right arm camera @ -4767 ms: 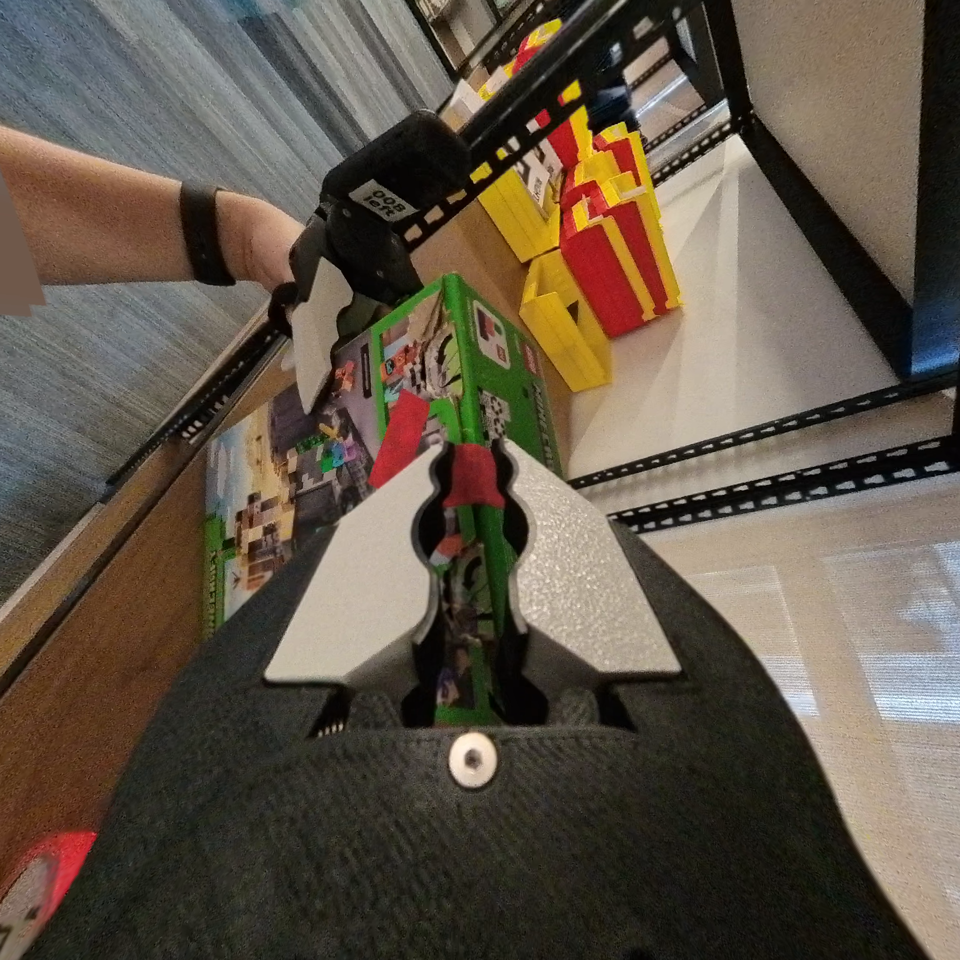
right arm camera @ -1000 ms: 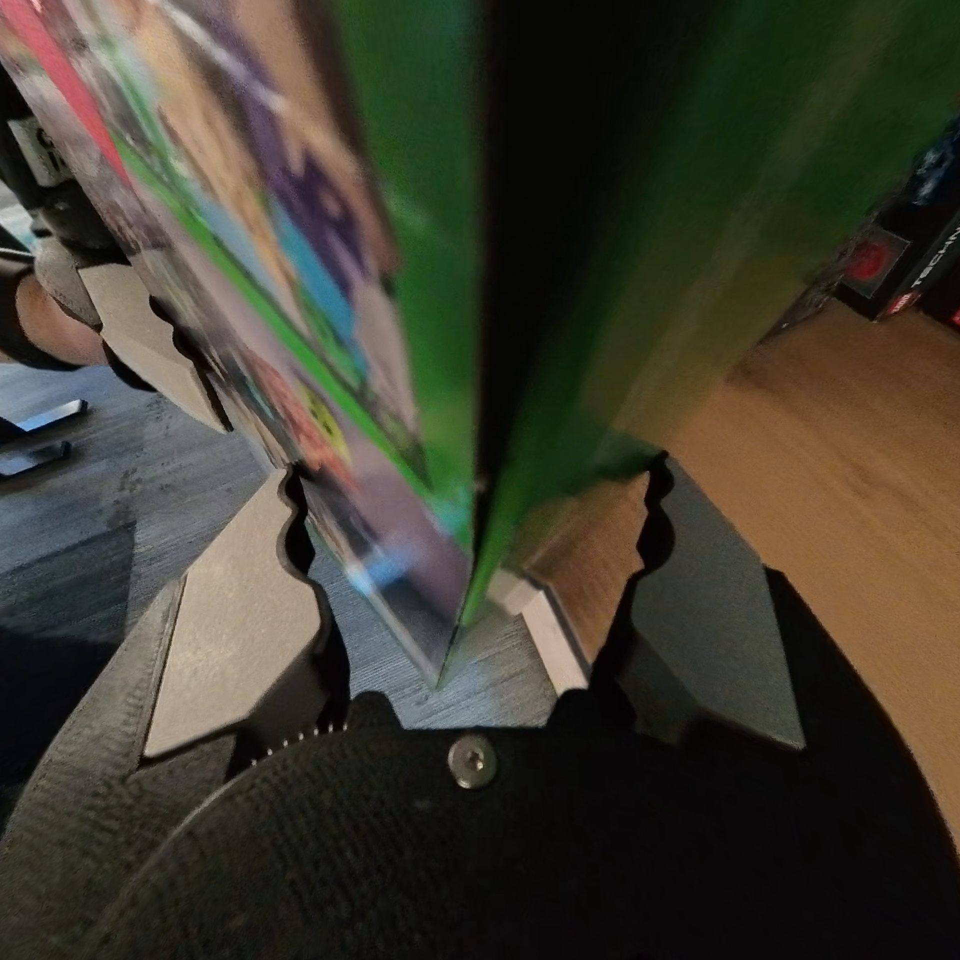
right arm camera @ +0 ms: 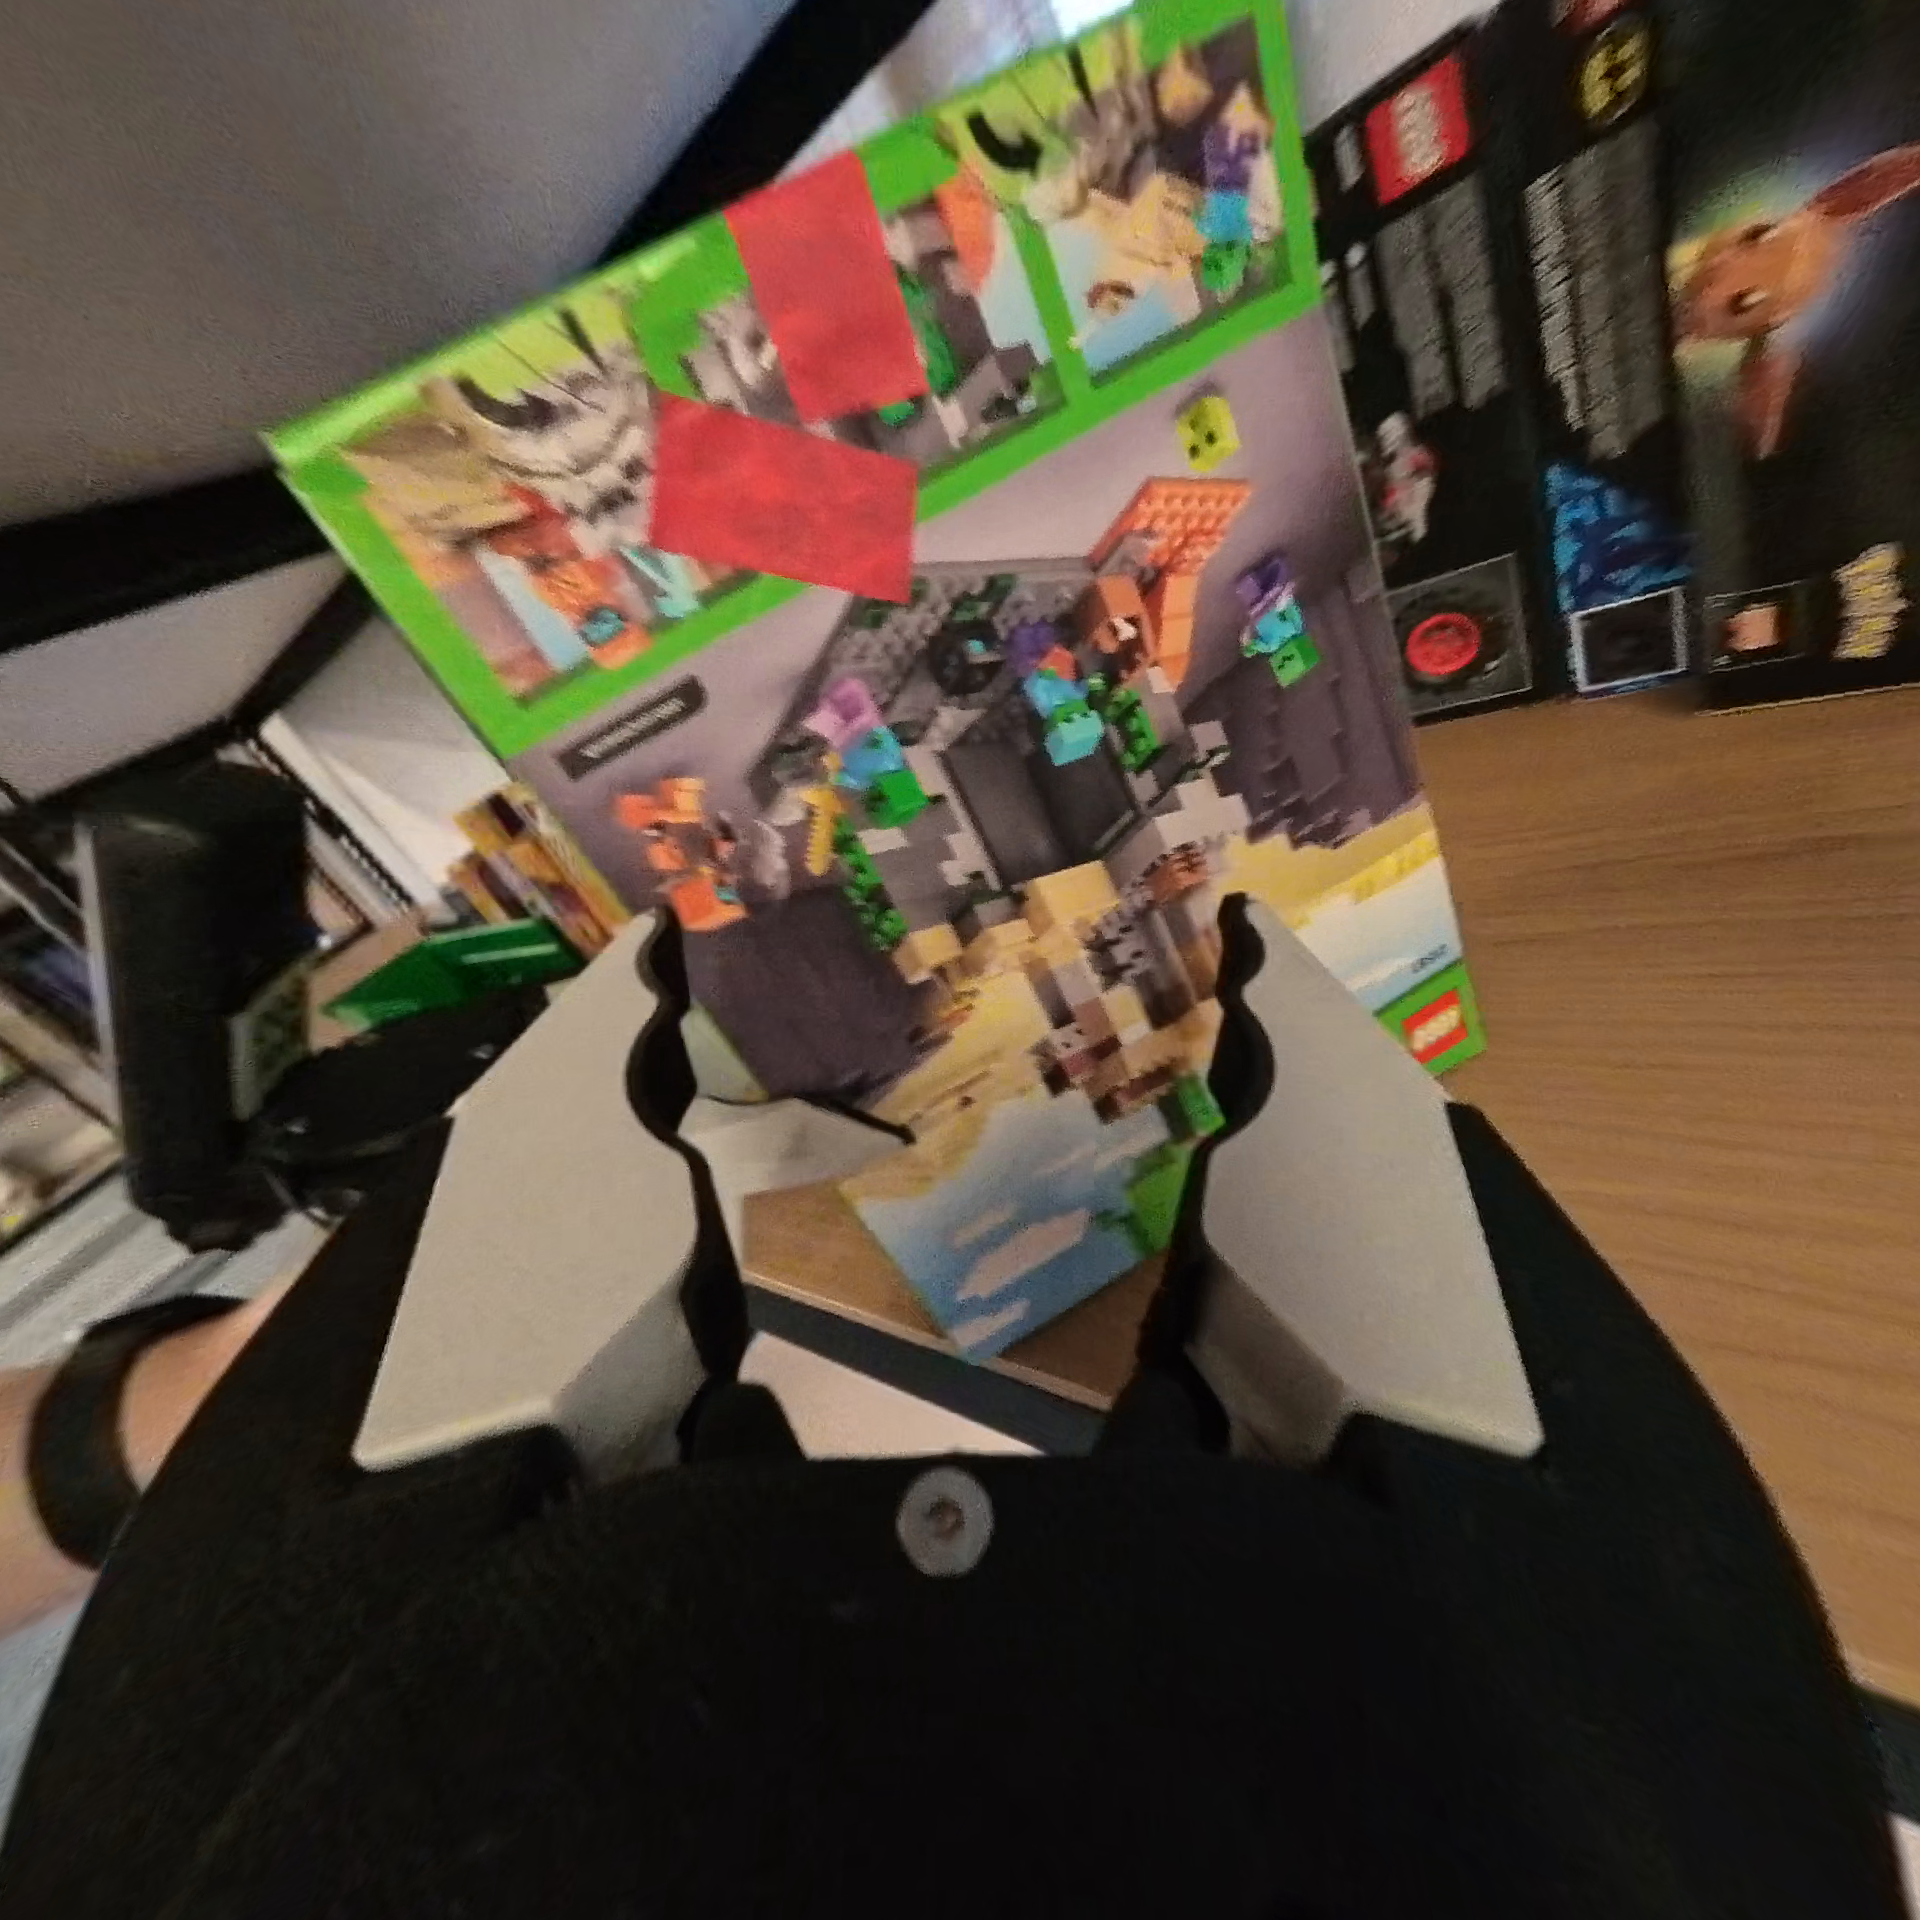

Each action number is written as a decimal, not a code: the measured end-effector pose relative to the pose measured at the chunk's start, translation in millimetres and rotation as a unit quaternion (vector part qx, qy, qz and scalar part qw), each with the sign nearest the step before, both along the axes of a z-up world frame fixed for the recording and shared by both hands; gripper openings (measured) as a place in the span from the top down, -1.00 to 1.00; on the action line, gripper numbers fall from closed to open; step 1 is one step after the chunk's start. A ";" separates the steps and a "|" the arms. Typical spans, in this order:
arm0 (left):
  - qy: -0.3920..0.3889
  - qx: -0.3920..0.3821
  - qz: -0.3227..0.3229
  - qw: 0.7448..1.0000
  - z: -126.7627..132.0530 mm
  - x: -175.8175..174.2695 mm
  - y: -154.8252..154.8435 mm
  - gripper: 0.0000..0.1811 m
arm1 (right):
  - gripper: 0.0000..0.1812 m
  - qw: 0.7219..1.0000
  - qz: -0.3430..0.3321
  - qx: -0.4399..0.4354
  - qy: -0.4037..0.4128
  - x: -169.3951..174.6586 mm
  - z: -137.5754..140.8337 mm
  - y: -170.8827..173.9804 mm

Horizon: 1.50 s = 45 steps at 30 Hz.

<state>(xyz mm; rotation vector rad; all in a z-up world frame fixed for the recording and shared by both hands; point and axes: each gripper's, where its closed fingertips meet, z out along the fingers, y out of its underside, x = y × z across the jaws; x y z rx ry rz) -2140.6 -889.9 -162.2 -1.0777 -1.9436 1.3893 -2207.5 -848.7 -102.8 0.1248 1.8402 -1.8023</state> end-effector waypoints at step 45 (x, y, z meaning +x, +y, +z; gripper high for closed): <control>0.100 0.422 -0.189 0.881 184.7 -175.2 -0.2 1.00 | -0.31 0.942 -0.191 0.072 0.265 -102.0 -26.3 -11.3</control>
